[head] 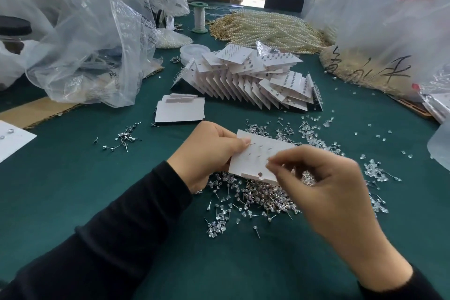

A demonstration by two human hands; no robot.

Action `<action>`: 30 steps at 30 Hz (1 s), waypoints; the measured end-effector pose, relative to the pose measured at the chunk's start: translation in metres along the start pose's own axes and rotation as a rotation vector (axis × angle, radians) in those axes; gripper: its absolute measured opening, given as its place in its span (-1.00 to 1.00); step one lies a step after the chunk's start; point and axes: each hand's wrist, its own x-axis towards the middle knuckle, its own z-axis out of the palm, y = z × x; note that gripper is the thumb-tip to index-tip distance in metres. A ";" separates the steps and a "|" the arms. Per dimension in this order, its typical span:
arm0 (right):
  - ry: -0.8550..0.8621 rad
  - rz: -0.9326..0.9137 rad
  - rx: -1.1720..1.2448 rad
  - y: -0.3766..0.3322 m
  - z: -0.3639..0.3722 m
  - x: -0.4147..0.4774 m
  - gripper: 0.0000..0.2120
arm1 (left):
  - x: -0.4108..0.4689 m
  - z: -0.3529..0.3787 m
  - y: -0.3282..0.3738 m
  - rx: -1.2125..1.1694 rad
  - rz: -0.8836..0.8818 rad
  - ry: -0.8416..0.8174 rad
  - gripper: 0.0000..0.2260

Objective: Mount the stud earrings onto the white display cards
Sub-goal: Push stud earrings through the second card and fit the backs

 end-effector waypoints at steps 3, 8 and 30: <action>0.197 -0.063 -0.149 0.002 0.002 0.005 -0.91 | -0.005 0.006 -0.002 0.077 0.096 -0.010 -0.78; 0.206 -0.048 -0.142 0.008 0.013 0.007 -0.93 | -0.011 0.010 -0.005 0.138 0.202 -0.059 -0.72; 0.164 -0.012 -0.135 0.008 0.017 0.006 -0.91 | -0.016 0.012 -0.002 0.354 0.335 0.001 -0.65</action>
